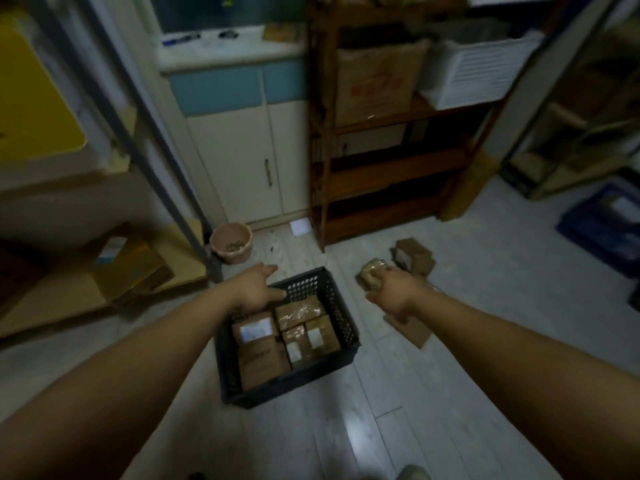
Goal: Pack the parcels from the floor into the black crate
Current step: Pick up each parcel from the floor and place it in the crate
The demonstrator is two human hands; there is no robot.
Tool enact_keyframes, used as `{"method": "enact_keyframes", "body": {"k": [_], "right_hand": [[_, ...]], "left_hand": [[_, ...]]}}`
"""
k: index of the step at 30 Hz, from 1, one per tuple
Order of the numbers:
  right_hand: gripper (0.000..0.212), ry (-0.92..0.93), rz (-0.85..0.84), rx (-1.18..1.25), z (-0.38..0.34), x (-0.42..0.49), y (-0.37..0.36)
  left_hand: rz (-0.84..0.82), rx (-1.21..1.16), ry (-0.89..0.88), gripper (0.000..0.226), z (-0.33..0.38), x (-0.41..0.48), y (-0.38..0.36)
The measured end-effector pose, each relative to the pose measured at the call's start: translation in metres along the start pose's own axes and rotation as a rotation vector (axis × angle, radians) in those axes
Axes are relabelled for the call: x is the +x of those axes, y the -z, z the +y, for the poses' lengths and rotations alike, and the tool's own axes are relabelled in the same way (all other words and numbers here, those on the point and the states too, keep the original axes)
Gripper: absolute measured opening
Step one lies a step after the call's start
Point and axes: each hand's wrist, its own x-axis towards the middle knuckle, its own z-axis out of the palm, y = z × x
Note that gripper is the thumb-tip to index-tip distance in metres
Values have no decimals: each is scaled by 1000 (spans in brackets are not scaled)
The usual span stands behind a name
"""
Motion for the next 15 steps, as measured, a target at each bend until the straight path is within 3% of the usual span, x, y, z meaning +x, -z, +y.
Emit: {"method": "enact_keyframes", "body": {"k": [6, 15], "right_hand": [[63, -119, 145, 3, 98, -61, 74], [66, -221, 178, 37, 267, -112, 144]], "left_hand": [[53, 4, -185, 76, 145, -3, 13], [62, -86, -209, 79, 326, 27, -43]]}}
